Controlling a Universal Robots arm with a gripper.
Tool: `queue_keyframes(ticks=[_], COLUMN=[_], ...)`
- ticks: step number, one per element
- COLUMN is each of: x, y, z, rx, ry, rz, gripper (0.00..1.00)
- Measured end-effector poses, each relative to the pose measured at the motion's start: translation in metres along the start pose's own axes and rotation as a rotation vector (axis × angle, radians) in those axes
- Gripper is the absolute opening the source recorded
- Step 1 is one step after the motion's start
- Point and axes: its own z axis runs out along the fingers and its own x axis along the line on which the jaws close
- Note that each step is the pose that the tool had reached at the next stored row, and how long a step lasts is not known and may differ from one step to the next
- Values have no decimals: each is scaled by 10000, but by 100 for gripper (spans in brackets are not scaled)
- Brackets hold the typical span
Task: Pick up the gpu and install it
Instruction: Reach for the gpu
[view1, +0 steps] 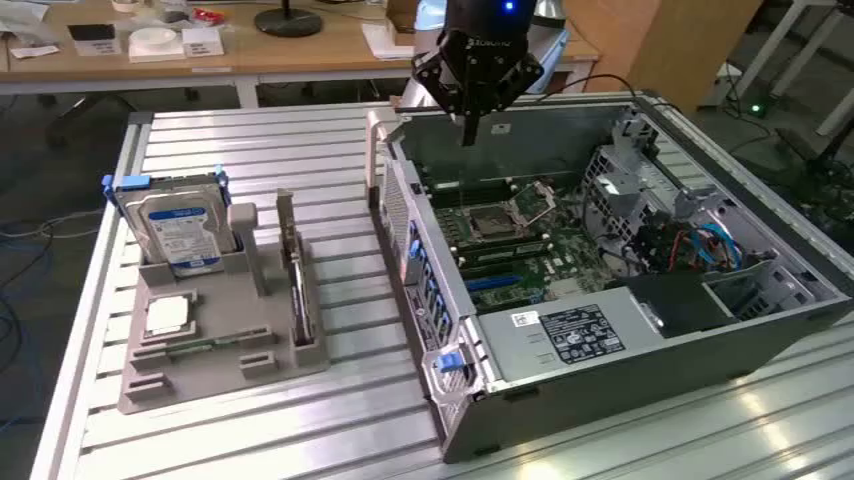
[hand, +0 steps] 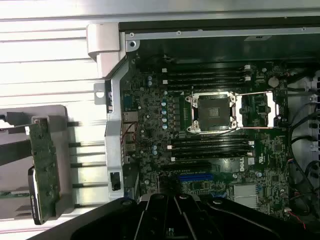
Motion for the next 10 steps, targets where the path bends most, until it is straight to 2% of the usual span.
queue_keyframes(ticks=[10], x=[74], y=[-5], z=[-2], rx=[0], ry=[0], rz=[1], gripper=[11])
